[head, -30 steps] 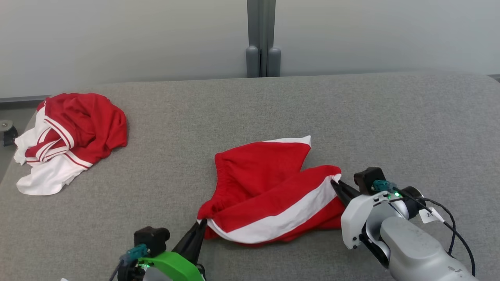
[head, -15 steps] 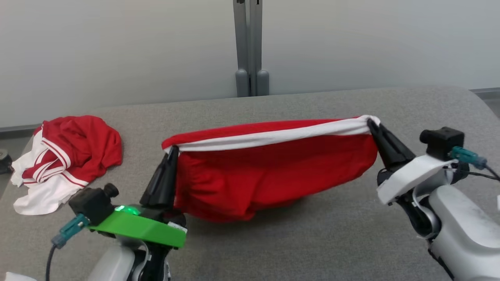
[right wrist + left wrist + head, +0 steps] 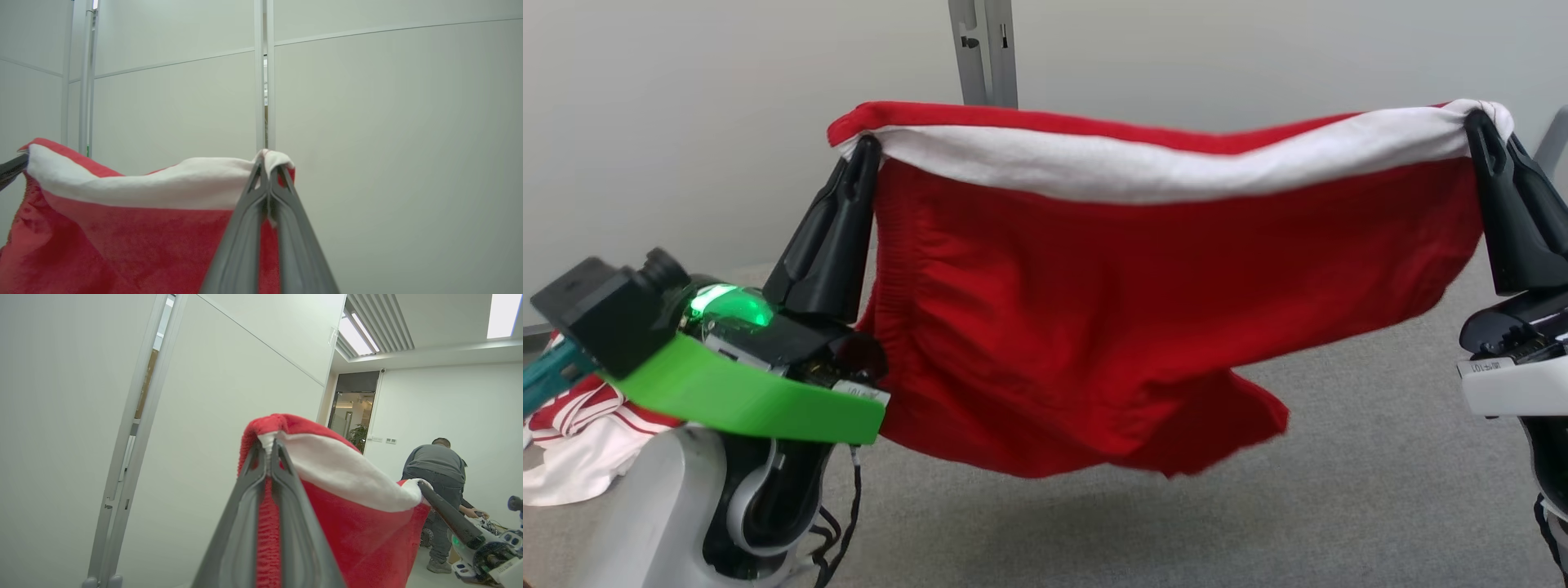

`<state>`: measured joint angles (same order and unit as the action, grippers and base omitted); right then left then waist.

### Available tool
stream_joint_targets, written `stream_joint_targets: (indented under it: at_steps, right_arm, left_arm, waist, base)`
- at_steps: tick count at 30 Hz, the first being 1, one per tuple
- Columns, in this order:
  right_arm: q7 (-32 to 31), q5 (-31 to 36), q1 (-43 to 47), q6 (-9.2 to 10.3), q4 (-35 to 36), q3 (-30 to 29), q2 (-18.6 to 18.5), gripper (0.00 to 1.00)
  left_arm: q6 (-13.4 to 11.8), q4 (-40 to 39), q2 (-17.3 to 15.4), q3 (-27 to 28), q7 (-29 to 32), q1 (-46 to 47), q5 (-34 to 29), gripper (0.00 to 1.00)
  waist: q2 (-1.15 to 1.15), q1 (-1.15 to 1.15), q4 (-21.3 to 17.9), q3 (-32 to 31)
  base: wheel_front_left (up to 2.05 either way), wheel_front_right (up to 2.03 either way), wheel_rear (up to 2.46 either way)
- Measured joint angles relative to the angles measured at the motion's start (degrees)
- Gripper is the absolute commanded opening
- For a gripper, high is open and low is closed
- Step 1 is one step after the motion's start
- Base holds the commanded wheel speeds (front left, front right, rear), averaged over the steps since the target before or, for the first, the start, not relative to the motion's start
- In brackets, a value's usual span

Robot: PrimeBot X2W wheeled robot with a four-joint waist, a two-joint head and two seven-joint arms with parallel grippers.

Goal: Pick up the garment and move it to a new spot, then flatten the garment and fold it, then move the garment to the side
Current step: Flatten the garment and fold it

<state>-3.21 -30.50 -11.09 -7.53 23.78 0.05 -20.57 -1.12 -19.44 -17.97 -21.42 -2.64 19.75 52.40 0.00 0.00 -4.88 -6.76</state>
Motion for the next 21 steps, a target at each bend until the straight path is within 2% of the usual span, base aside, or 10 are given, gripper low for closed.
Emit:
stream_joint_targets:
  at_steps: [3,7,10,13,18,21]
  right_arm:
    - [-4.67,2.38,0.42,0.0,4.3,-1.37,2.25,0.0]
    - [-8.66,3.49,-0.53,0.0,3.2,1.38,4.6,0.0]
    - [-8.67,3.25,-5.6,0.0,-3.94,4.91,5.54,0.0]
    - [-5.24,3.28,-14.66,0.02,-14.7,7.58,6.43,0.0]
    - [4.19,4.78,-33.41,0.0,-32.04,11.11,10.27,0.0]
    - [9.11,6.11,-39.9,0.01,-39.39,12.72,12.35,0.0]
  left_arm:
    - [-0.08,2.15,-0.77,-1.34,2.9,2.91,-0.79,0.0]
    - [0.66,9.36,-0.15,-2.76,5.24,6.43,0.22,0.0]
    - [1.7,17.5,0.37,-3.0,6.12,10.26,0.32,0.0]
    - [3.01,26.48,0.87,-2.82,6.32,16.36,-0.15,0.0]
    - [5.08,39.89,1.3,-1.23,2.41,31.28,-3.59,0.0]
    - [6.22,45.8,2.31,-1.53,-0.59,38.6,-5.86,0.0]
  waist:
    - [0.0,0.0,-0.51,0.75]
    - [0.0,0.0,-1.29,2.37]
    - [0.0,0.0,-2.05,3.99]
    - [0.0,0.0,-3.0,5.87]
    - [0.0,0.0,-4.75,10.07]
    - [0.0,0.01,-5.74,12.79]
  base:
    - [0.0,0.0,0.0]
    - [0.0,0.0,0.0]
    - [0.0,0.0,0.0]
    - [0.0,0.0,0.0]
    - [0.0,0.0,0.0]
    - [0.0,0.0,0.0]
